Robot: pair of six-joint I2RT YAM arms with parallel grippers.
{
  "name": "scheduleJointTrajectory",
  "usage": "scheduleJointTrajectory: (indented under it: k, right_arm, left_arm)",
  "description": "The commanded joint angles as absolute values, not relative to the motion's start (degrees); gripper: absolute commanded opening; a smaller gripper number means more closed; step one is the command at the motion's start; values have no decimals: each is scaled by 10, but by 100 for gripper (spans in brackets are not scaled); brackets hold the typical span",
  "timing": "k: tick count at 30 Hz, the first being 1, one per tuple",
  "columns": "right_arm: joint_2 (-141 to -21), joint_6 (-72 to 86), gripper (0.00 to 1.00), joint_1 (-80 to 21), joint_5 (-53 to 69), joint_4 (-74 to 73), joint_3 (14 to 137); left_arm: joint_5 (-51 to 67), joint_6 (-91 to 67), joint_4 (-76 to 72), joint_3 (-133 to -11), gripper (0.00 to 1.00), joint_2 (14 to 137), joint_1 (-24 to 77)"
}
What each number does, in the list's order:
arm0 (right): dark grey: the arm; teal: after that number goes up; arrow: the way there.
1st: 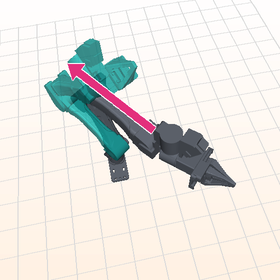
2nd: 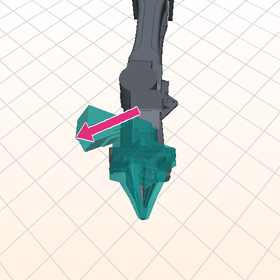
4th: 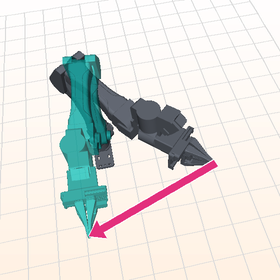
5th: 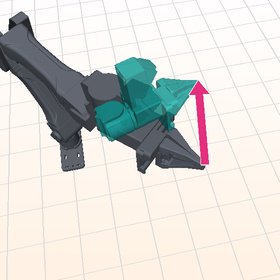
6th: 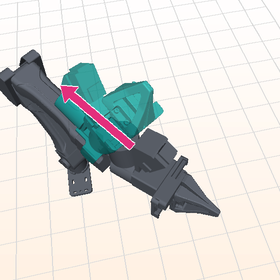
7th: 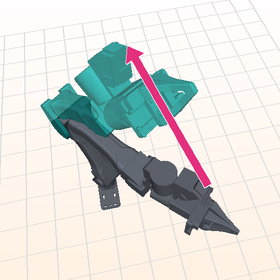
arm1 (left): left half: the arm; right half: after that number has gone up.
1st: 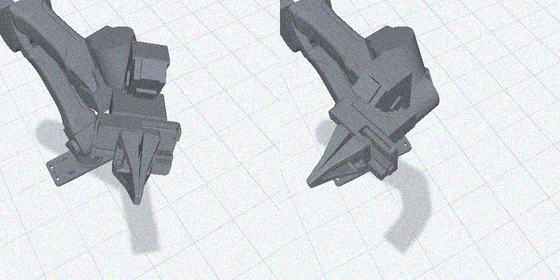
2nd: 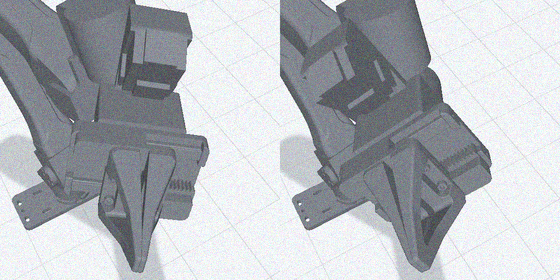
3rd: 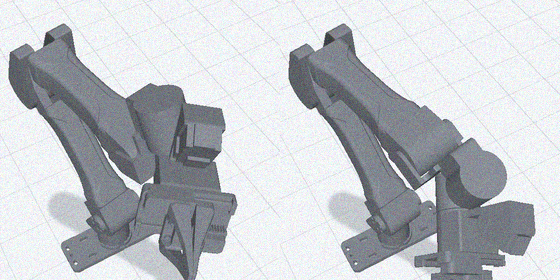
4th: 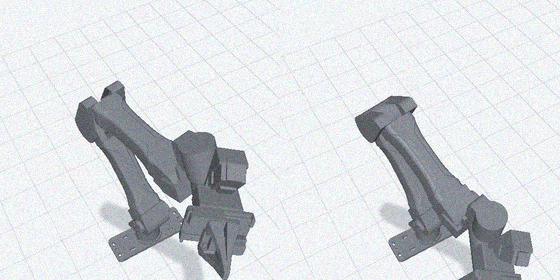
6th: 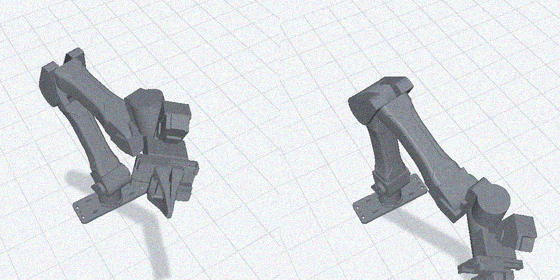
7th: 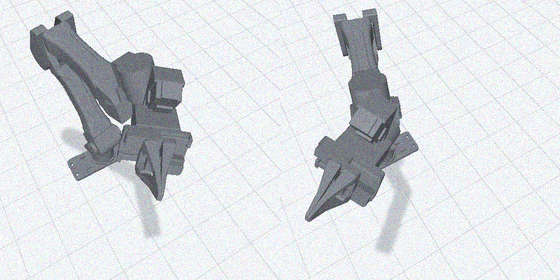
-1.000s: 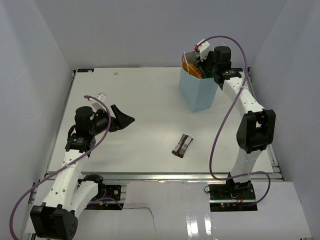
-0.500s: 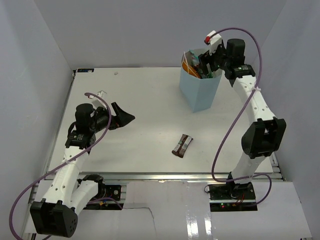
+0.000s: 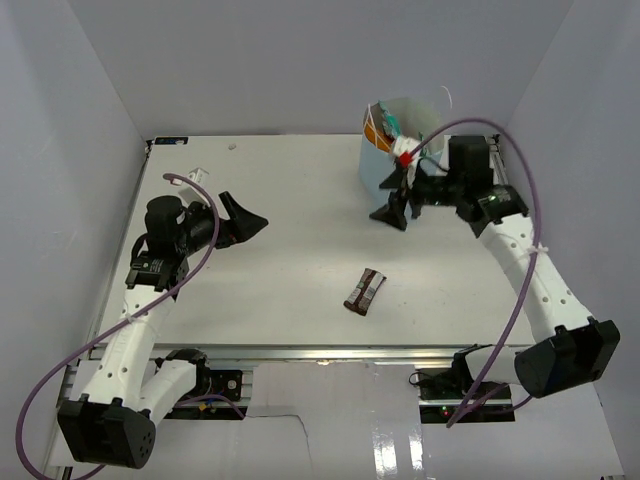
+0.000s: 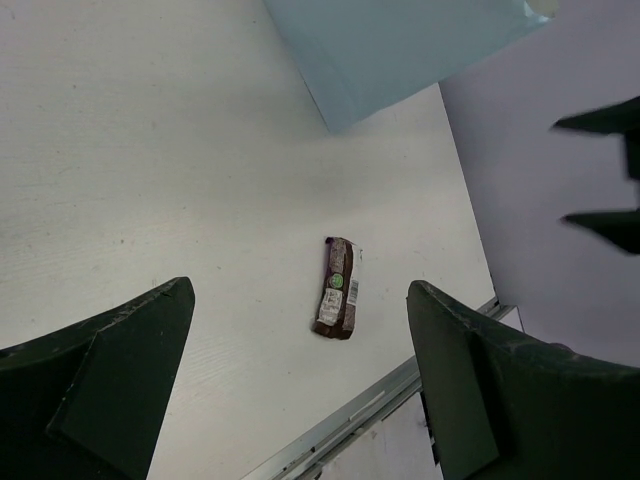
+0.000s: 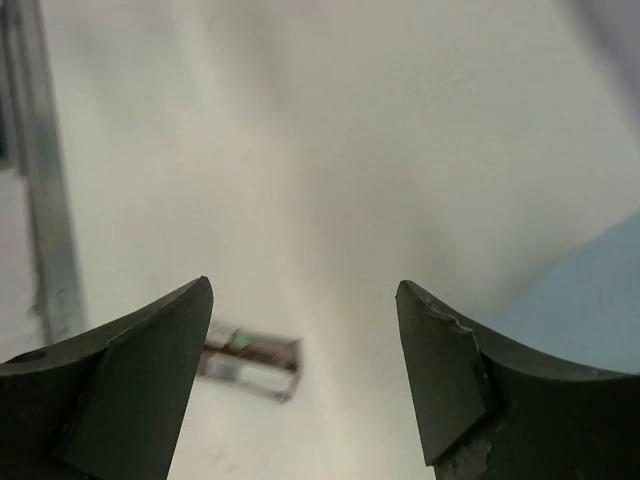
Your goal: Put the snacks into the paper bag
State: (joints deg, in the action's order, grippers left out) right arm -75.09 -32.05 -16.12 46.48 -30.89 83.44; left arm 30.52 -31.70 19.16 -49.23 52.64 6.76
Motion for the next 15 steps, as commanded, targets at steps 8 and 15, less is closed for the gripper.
scheduleJointTrajectory:
  k: [8,15]
  right_arm:
    - [-731,-152,92,-261,263,-279,511]
    - [-762,86,97,-315,60,-170,454]
  left_arm:
    - [309,-345,186,-446,98,499,69]
    - [309,-369,190,-408,98,469,69]
